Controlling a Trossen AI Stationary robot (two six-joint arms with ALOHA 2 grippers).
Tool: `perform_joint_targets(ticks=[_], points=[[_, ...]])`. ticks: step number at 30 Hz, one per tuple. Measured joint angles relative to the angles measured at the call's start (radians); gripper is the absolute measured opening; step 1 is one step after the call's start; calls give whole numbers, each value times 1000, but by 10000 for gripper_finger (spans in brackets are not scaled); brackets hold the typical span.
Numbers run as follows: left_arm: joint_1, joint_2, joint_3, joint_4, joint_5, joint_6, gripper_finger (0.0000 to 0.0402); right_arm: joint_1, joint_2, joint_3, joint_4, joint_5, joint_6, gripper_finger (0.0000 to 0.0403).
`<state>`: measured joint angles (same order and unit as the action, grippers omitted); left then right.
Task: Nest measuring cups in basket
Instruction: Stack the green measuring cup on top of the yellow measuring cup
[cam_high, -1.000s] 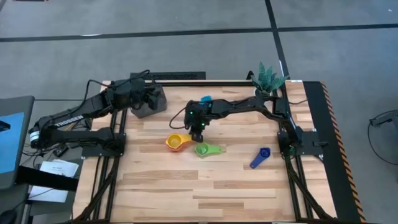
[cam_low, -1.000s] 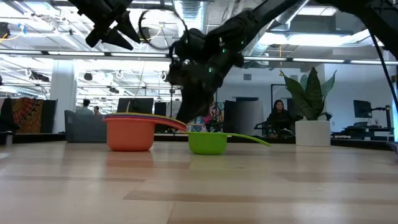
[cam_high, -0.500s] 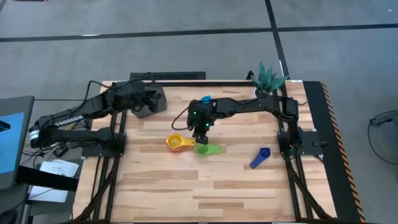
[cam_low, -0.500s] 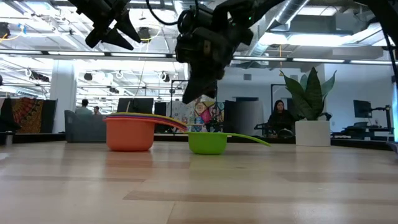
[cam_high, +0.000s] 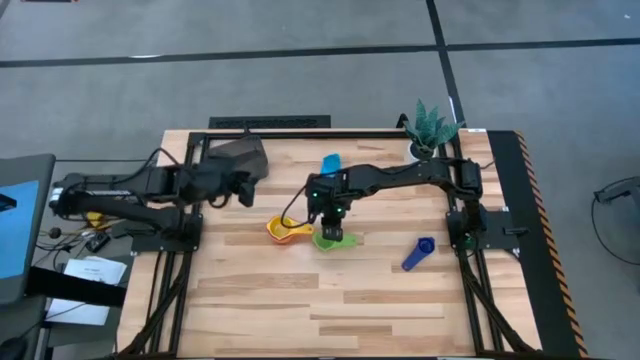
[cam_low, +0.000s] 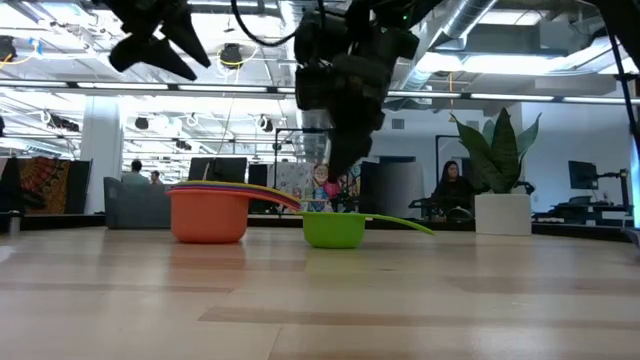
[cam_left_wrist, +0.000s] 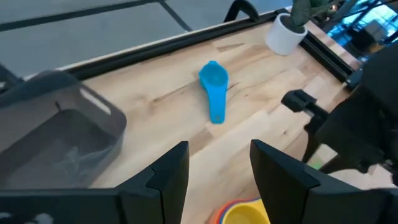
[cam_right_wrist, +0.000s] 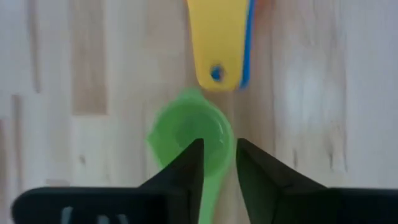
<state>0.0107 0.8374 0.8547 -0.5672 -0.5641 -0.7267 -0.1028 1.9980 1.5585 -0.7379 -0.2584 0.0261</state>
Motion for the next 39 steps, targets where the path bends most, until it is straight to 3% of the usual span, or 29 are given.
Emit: perform_joint_targets(ticks=[6, 12, 29, 39], points=[[-153, 0, 0, -77, -152, -138, 160, -18, 1, -1, -12, 10, -8, 148], [-225, 0, 0, -149, -252, -220, 160, -12, 2, -62, 97, -28, 14, 143], [-236, 0, 0, -209, -271, -264, 160, 0, 3, -211, 230, 23, 54, 130], [-236, 0, 0, -209, -275, -273, 160, 11, 3, -213, 256, 23, 60, 107]])
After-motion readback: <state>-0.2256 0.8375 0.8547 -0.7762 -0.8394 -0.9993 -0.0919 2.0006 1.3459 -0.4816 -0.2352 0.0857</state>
